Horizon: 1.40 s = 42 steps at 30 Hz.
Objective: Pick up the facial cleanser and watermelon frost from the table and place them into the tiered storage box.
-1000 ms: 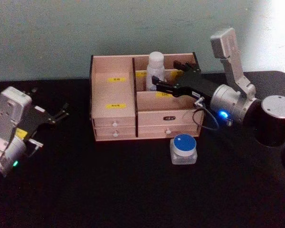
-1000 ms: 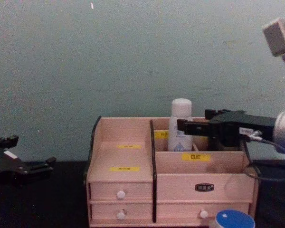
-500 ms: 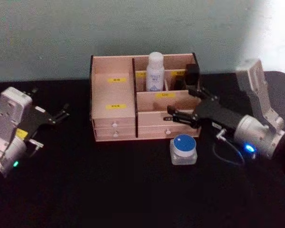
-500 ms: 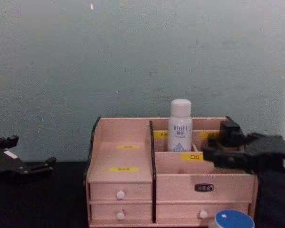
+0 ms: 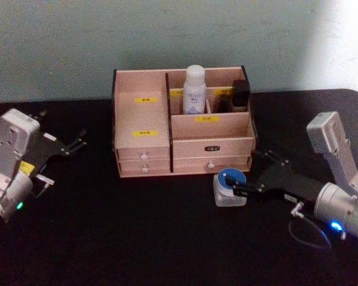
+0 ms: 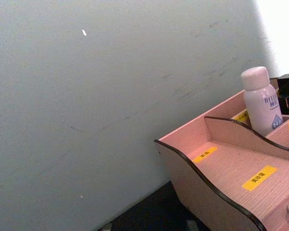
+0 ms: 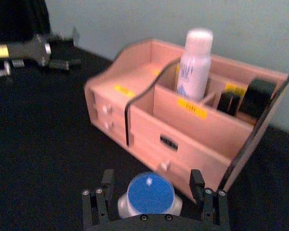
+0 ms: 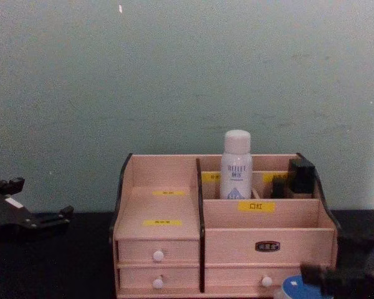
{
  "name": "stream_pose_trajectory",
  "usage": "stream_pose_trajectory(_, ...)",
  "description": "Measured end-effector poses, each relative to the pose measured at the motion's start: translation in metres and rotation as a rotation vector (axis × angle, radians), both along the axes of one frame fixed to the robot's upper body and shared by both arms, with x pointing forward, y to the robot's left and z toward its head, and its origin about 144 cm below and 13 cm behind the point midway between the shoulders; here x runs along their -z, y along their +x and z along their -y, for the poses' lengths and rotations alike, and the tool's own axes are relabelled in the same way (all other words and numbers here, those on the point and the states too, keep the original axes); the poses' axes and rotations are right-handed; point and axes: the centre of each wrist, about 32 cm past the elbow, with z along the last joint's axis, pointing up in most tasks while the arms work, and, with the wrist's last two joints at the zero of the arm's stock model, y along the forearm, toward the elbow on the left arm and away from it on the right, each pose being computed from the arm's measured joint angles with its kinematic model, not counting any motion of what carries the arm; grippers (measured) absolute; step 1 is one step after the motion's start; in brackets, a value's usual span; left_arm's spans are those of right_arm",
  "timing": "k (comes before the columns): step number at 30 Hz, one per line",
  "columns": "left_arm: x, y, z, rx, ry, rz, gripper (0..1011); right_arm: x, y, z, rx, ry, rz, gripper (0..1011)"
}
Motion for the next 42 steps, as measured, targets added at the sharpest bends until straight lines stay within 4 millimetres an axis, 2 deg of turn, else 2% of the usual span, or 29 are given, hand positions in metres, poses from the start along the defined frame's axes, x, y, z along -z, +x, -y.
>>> stream_pose_trajectory(17,0.0,0.0,0.0,0.0,0.0,0.0,1001,0.012,-0.002,-0.003,0.02,-0.095,-0.101,1000)
stream_pose_trajectory(42,0.0,0.0,0.0,0.0,0.0,0.0,1001,0.021,0.027,-0.017,0.023,-0.068,-0.083,1000)
